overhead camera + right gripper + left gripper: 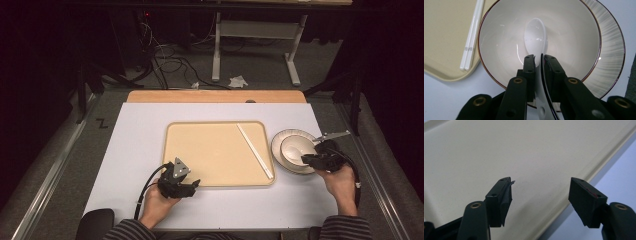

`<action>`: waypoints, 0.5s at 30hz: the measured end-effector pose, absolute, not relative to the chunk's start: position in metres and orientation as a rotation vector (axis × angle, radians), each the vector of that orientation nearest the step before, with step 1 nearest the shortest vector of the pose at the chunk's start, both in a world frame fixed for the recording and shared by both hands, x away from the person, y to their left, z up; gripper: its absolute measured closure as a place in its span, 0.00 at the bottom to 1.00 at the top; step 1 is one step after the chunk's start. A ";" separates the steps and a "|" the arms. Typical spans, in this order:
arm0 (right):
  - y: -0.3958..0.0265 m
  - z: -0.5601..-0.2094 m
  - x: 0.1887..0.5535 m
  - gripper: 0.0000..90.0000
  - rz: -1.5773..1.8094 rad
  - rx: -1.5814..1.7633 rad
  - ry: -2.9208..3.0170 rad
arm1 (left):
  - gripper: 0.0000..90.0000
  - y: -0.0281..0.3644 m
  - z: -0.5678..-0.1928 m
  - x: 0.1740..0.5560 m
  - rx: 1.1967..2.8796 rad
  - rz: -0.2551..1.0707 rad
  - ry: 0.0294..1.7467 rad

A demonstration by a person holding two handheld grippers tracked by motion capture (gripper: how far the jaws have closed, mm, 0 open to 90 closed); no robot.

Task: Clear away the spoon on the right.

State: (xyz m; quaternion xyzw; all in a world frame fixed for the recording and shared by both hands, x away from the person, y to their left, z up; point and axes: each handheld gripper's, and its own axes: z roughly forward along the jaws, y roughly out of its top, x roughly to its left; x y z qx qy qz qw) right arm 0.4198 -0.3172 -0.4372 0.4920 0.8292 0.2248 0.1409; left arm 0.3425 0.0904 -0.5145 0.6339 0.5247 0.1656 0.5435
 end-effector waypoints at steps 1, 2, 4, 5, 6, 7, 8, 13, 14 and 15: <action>-0.317 -0.437 0.420 0.92 0.648 1.420 2.393 | 0.39 0.090 -0.514 0.342 1.504 0.395 1.245; -0.317 -0.437 0.420 0.93 0.647 1.420 2.392 | 0.39 0.090 -0.514 0.342 1.503 0.395 1.245; -0.317 -0.437 0.420 0.95 0.644 1.416 2.391 | 0.39 0.091 -0.514 0.342 1.503 0.396 1.245; -0.317 -0.437 0.419 0.95 0.645 1.416 2.390 | 0.39 0.091 -0.514 0.342 1.501 0.393 1.244; -0.317 -0.437 0.419 0.95 0.652 1.414 2.390 | 0.39 0.091 -0.514 0.342 1.499 0.393 1.244; -0.318 -0.436 0.419 0.95 0.654 1.414 2.388 | 0.39 0.091 -0.514 0.342 1.498 0.395 1.244; -0.318 -0.435 0.419 0.95 0.652 1.415 2.383 | 0.39 0.091 -0.514 0.342 1.498 0.395 1.244; -0.321 -0.435 0.418 0.95 0.670 1.413 2.375 | 0.39 0.091 -0.514 0.342 1.499 0.393 1.244; -0.321 -0.435 0.418 0.95 0.665 1.411 2.374 | 0.39 0.091 -0.514 0.342 1.500 0.394 1.244; -0.321 -0.435 0.418 0.95 0.668 1.413 2.374 | 0.39 0.091 -0.514 0.342 1.500 0.392 1.243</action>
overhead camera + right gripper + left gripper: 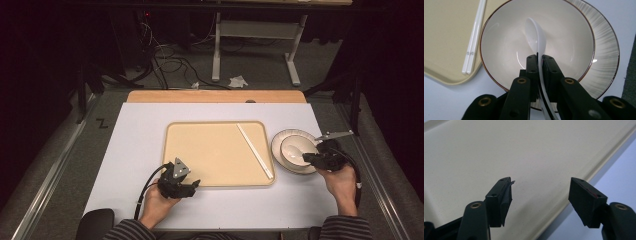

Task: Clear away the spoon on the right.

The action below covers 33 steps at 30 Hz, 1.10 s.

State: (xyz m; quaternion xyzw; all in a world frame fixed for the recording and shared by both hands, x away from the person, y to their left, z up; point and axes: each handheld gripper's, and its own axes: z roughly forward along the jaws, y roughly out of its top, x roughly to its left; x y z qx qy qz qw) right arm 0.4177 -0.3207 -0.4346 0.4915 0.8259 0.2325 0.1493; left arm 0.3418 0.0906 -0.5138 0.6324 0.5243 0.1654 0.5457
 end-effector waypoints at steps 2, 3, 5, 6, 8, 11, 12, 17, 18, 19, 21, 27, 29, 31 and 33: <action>-0.321 -0.434 0.418 0.95 0.669 1.410 2.374 | 0.39 0.091 -0.514 0.342 1.499 0.392 1.242; -0.320 -0.434 0.418 0.95 0.671 1.411 2.372 | 0.39 0.091 -0.514 0.342 1.499 0.392 1.243; -0.319 -0.434 0.417 0.95 0.666 1.402 2.370 | 0.39 0.091 -0.514 0.342 1.499 0.392 1.243; -0.319 -0.434 0.417 0.95 0.666 1.402 2.369 | 0.39 0.091 -0.514 0.342 1.499 0.391 1.243; -0.320 -0.434 0.417 0.95 0.673 1.412 2.368 | 0.39 0.091 -0.514 0.342 1.500 0.391 1.242; -0.321 -0.433 0.417 0.95 0.681 1.418 2.358 | 0.39 0.091 -0.514 0.341 1.499 0.391 1.242; -0.321 -0.432 0.417 0.95 0.691 1.421 2.354 | 0.39 0.091 -0.514 0.341 1.499 0.391 1.242; -0.323 -0.426 0.414 0.95 0.725 1.411 2.323 | 0.39 0.090 -0.514 0.341 1.504 0.393 1.243; -0.323 -0.424 0.414 0.95 0.731 1.410 2.316 | 0.39 0.090 -0.514 0.341 1.504 0.393 1.243; -0.323 -0.424 0.413 0.95 0.736 1.412 2.313 | 0.39 0.090 -0.514 0.341 1.503 0.392 1.243; -0.324 -0.421 0.412 0.95 0.744 1.405 2.298 | 0.39 0.090 -0.514 0.341 1.500 0.391 1.243; -0.321 -0.406 0.406 0.95 0.795 1.387 2.247 | 0.39 0.090 -0.514 0.341 1.507 0.395 1.242; -0.318 -0.402 0.404 0.95 0.812 1.369 2.240 | 0.39 0.090 -0.514 0.341 1.501 0.391 1.242; -0.315 -0.399 0.402 0.95 0.825 1.354 2.243 | 0.39 0.091 -0.513 0.341 1.500 0.391 1.241; -0.311 -0.397 0.401 0.95 0.829 1.338 2.247 | 0.39 0.090 -0.513 0.341 1.498 0.391 1.242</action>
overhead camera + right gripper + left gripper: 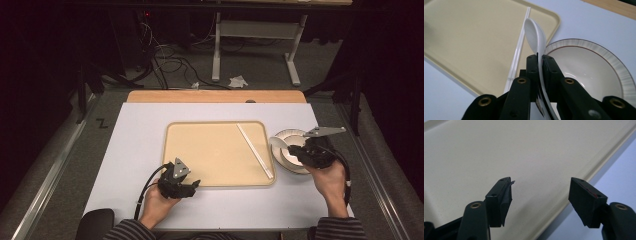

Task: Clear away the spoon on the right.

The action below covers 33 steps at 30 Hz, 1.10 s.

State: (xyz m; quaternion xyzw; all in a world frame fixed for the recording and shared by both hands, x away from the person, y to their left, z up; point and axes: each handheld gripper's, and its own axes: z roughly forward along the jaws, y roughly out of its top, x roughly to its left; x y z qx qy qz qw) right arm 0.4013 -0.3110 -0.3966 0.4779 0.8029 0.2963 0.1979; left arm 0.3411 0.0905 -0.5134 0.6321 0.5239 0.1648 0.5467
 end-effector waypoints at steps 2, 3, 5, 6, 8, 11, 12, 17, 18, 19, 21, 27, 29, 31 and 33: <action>-0.307 -0.394 0.400 0.95 0.839 1.323 2.254 | 0.39 0.091 -0.513 0.341 1.498 0.391 1.242; -0.306 -0.393 0.400 0.95 0.847 1.308 2.256 | 0.39 0.091 -0.513 0.341 1.498 0.391 1.242; -0.301 -0.391 0.399 0.95 0.863 1.295 2.261 | 0.39 0.091 -0.514 0.341 1.504 0.393 1.242; -0.299 -0.391 0.399 0.95 0.870 1.287 2.266 | 0.39 0.090 -0.514 0.341 1.504 0.394 1.242; -0.293 -0.390 0.398 0.95 0.879 1.262 2.280 | 0.39 0.090 -0.514 0.341 1.502 0.393 1.242; -0.283 -0.391 0.399 0.95 0.876 1.233 2.310 | 0.39 0.090 -0.514 0.341 1.501 0.392 1.242; -0.279 -0.391 0.398 0.95 0.876 1.234 2.322 | 0.39 0.090 -0.514 0.341 1.499 0.391 1.242; -0.261 -0.398 0.402 0.95 0.884 1.194 2.370 | 0.39 0.090 -0.514 0.341 1.506 0.390 1.241; -0.256 -0.400 0.403 0.95 0.879 1.181 2.381 | 0.39 0.090 -0.514 0.341 1.511 0.392 1.240; -0.251 -0.402 0.403 0.95 0.863 1.177 2.397 | 0.39 0.090 -0.514 0.341 1.503 0.390 1.241; -0.242 -0.408 0.405 0.95 0.851 1.163 2.423 | 0.39 0.090 -0.514 0.341 1.500 0.389 1.241; -0.218 -0.423 0.410 0.95 0.798 1.120 2.502 | 0.39 0.091 -0.514 0.342 1.501 0.389 1.242; -0.212 -0.426 0.411 0.95 0.795 1.118 2.518 | 0.39 0.090 -0.514 0.342 1.503 0.389 1.243; -0.206 -0.430 0.413 0.95 0.785 1.106 2.528 | 0.39 0.090 -0.514 0.341 1.506 0.390 1.242; -0.199 -0.434 0.413 0.95 0.786 1.090 2.523 | 0.39 0.090 -0.515 0.341 1.506 0.391 1.242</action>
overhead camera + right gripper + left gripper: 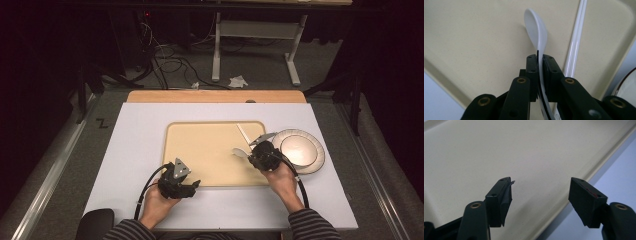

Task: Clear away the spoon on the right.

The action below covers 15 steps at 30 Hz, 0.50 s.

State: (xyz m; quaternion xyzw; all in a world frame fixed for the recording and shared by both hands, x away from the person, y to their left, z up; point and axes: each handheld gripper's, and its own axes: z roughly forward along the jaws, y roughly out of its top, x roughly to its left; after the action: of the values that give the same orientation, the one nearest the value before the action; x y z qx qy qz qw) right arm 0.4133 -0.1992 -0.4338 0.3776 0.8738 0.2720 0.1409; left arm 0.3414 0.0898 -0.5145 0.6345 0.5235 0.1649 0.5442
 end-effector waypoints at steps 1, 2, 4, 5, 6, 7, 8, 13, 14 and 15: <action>-0.196 -0.436 0.414 0.95 0.779 1.084 2.528 | 0.39 0.090 -0.515 0.342 1.506 0.391 1.242; -0.191 -0.438 0.415 0.95 0.764 1.073 2.525 | 0.39 0.090 -0.515 0.342 1.506 0.392 1.242; -0.186 -0.442 0.417 0.95 0.760 1.066 2.522 | 0.39 0.090 -0.514 0.341 1.507 0.393 1.241; -0.183 -0.444 0.418 0.95 0.750 1.075 2.524 | 0.39 0.090 -0.514 0.341 1.505 0.395 1.241; -0.180 -0.445 0.419 0.95 0.736 1.077 2.520 | 0.39 0.090 -0.514 0.341 1.505 0.393 1.241; -0.178 -0.447 0.420 0.95 0.738 1.078 2.522 | 0.39 0.090 -0.514 0.341 1.505 0.393 1.241; -0.175 -0.449 0.421 0.95 0.731 1.082 2.520 | 0.39 0.090 -0.514 0.341 1.505 0.393 1.242; -0.165 -0.462 0.426 0.94 0.661 1.097 2.543 | 0.39 0.090 -0.514 0.341 1.509 0.393 1.239; -0.163 -0.464 0.427 0.94 0.644 1.100 2.546 | 0.39 0.090 -0.514 0.341 1.508 0.393 1.240; -0.162 -0.465 0.428 0.94 0.628 1.101 2.553 | 0.39 0.090 -0.514 0.341 1.509 0.394 1.240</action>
State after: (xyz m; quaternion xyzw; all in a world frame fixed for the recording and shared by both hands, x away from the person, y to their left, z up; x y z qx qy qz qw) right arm 0.4277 -0.1623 -0.4654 0.3821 0.8862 0.2179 0.1451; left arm 0.3410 0.0900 -0.5145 0.6357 0.5223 0.1658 0.5437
